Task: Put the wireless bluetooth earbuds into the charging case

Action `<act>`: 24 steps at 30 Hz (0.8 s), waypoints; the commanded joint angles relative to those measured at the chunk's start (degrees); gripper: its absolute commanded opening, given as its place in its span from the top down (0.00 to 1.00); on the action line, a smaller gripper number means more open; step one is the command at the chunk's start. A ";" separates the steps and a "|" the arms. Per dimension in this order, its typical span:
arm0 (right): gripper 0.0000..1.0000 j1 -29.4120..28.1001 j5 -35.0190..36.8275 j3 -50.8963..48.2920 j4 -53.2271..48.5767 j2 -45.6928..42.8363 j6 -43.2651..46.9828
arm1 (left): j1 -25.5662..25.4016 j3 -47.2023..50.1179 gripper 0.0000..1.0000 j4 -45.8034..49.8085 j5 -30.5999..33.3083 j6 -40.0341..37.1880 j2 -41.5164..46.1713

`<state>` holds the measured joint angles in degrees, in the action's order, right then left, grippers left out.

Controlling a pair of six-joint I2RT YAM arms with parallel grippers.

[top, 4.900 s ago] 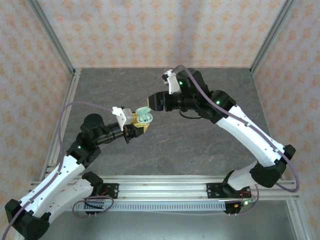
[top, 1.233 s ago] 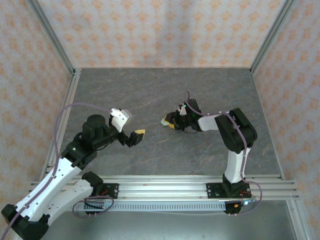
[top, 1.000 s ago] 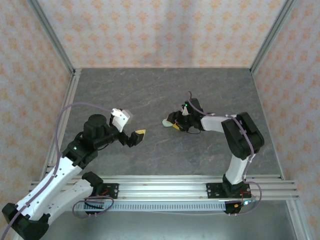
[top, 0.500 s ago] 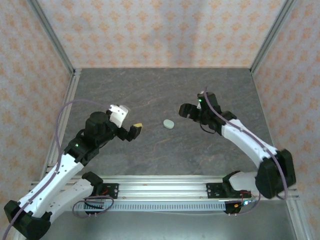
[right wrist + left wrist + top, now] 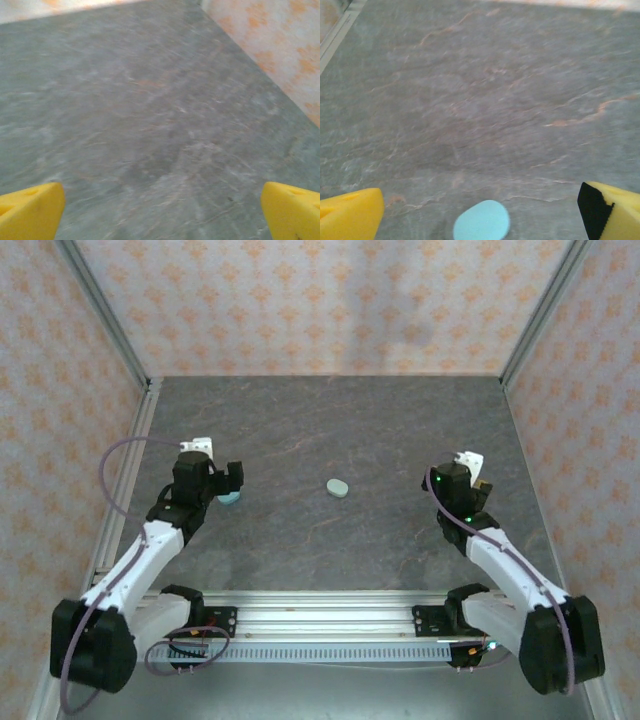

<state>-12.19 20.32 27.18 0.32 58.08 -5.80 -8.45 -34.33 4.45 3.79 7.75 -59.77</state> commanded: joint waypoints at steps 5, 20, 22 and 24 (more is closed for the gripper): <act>0.01 3.62 -0.31 -5.98 29.17 12.82 5.97 | 3.12 6.49 0.00 -15.98 13.38 -1.15 -5.26; 0.01 5.68 -3.23 -13.40 70.49 32.81 9.67 | 6.97 15.43 0.00 -46.23 3.16 -7.04 -14.05; 0.01 5.77 -3.09 -12.83 66.26 31.08 8.93 | 6.96 15.69 0.00 -50.11 0.71 -7.27 -17.20; 0.01 5.92 -2.54 -10.88 61.78 30.51 8.53 | 6.98 14.81 0.00 -51.63 -0.73 -7.75 -21.26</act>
<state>-6.90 17.37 14.46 59.24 89.82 2.87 -1.83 -19.05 -39.59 6.39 1.76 -77.43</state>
